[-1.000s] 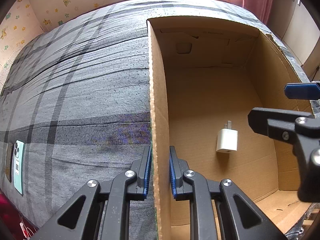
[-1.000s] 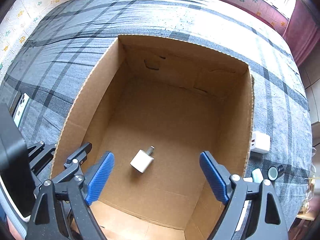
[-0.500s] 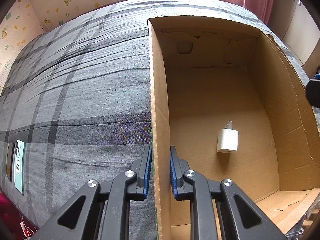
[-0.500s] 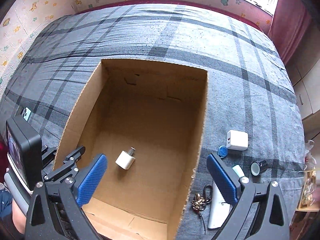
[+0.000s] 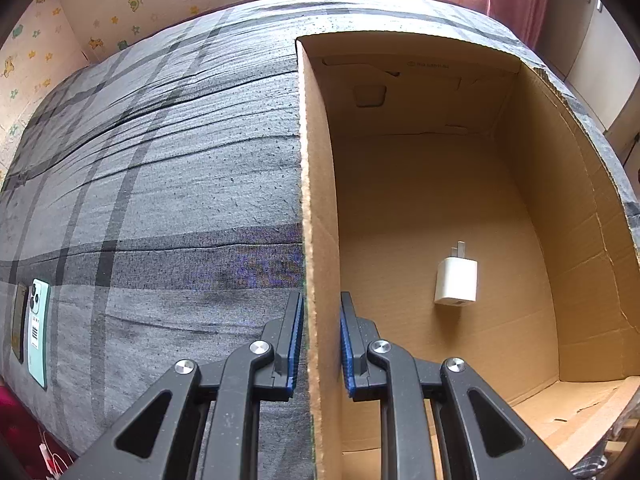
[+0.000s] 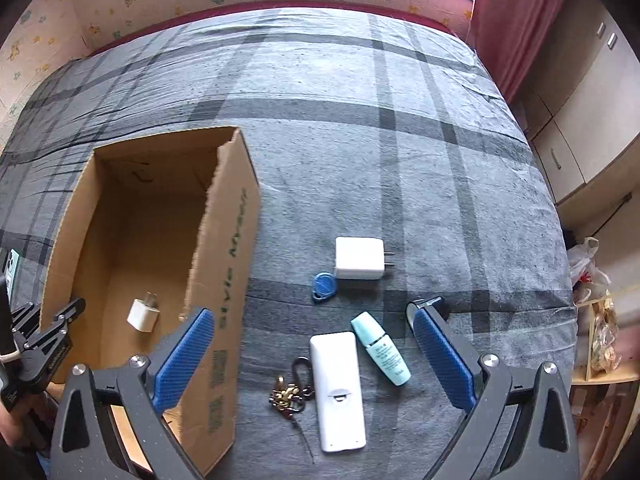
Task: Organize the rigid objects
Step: 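Move the right gripper back to the black round cup beside the box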
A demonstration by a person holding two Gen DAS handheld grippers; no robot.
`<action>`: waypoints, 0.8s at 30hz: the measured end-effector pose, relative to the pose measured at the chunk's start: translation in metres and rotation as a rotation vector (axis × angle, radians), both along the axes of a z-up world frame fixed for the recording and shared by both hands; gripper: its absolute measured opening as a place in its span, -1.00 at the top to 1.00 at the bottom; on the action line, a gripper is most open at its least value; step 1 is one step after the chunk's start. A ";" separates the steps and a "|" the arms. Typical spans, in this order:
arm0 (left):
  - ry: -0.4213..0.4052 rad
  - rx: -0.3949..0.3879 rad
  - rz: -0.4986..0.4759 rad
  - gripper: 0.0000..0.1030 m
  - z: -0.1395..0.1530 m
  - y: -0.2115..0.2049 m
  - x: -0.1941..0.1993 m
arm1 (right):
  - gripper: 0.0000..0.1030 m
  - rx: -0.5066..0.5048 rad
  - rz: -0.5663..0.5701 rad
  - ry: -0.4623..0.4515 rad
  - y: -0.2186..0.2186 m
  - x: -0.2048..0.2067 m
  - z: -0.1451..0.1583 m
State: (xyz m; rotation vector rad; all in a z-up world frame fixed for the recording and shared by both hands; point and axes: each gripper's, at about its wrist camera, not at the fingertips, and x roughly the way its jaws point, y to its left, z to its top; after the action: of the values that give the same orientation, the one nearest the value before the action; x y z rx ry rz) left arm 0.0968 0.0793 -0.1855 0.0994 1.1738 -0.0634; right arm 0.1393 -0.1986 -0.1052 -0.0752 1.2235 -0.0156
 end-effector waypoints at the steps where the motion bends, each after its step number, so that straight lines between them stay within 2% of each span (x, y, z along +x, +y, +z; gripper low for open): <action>1: 0.000 0.004 -0.002 0.62 0.000 -0.001 0.000 | -0.98 -0.006 -0.014 0.005 -0.009 0.001 -0.003; 9: 0.001 0.007 -0.003 0.62 -0.001 -0.001 0.001 | -0.98 -0.026 -0.086 0.032 -0.067 0.008 -0.029; 18: 0.004 0.010 0.000 0.61 -0.001 -0.001 0.002 | -0.98 -0.018 -0.133 0.089 -0.111 0.018 -0.081; 24: 0.007 0.006 0.004 0.60 -0.001 -0.001 0.002 | -0.98 0.041 -0.161 0.126 -0.132 0.023 -0.113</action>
State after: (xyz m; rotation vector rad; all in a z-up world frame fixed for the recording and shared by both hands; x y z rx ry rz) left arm 0.0986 0.0788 -0.1864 0.1020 1.1807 -0.0574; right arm 0.1626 -0.3307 -0.2179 0.0585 1.3532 -0.1276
